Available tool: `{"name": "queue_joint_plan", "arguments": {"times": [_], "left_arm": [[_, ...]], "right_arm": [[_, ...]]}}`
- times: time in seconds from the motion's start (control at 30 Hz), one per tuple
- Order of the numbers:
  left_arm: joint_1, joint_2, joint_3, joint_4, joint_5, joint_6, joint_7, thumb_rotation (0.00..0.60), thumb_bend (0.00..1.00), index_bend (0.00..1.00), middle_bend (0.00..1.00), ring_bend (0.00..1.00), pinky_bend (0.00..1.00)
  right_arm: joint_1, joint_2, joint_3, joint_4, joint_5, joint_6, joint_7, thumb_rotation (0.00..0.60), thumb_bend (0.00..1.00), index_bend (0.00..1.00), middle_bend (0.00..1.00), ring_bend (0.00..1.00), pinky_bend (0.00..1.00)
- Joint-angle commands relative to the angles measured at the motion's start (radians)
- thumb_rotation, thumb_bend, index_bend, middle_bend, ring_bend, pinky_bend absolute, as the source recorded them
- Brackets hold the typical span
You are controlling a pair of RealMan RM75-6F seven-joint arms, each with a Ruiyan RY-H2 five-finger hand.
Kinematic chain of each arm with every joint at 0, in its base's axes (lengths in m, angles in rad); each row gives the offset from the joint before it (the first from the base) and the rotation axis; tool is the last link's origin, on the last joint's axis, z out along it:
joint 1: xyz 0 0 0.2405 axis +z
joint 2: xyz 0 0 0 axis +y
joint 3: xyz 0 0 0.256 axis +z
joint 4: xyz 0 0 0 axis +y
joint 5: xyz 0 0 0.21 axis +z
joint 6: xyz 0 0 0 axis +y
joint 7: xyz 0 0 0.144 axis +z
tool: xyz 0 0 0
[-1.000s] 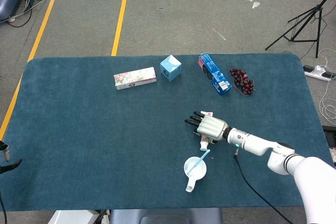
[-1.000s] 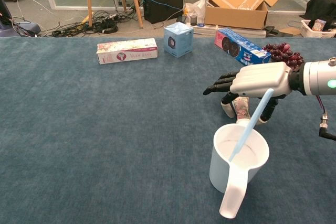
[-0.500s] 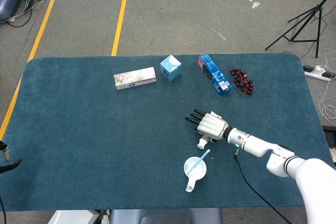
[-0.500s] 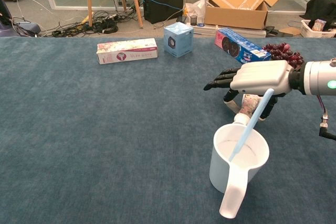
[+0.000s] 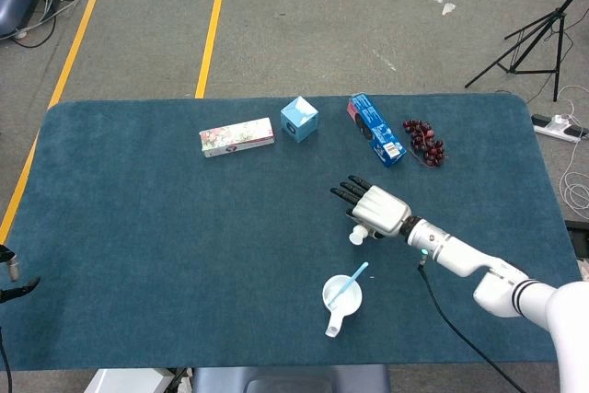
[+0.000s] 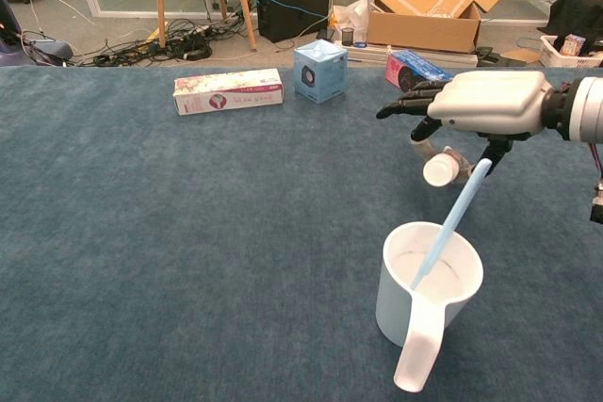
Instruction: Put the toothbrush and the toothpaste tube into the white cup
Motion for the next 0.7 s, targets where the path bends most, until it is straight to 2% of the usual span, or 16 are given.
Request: {"name": "queue_joint_plan", "arguments": {"times": [0.03,0.33,0.7], "left_arm": [[-0.001,0.004,-0.001,0.005,-0.004,-0.011,-0.015,0.600,0.00,0.79,0.51,0.38,0.37],[-0.004,0.011,0.005,0.004,0.007,-0.021,-0.032,0.600,0.00,0.79,0.51,0.38,0.37],[0.002,0.017,0.016,-0.024,0.037,0.006,-0.020,0.600,0.00,0.79,0.51,0.38,0.37]], "right_arm": [[-0.020,0.049,0.035,-0.072,0.036,0.025,-0.056,0.600,0.26,0.64,0.06,0.00,0.05],[-0.091,0.162,0.088,-0.259,0.111,0.086,-0.183,0.600,0.26,0.64,0.06,0.00,0.05],[-0.132,0.244,0.148,-0.393,0.150,0.141,-0.126,0.600,0.26,0.64,0.06,0.00,0.05]]}}
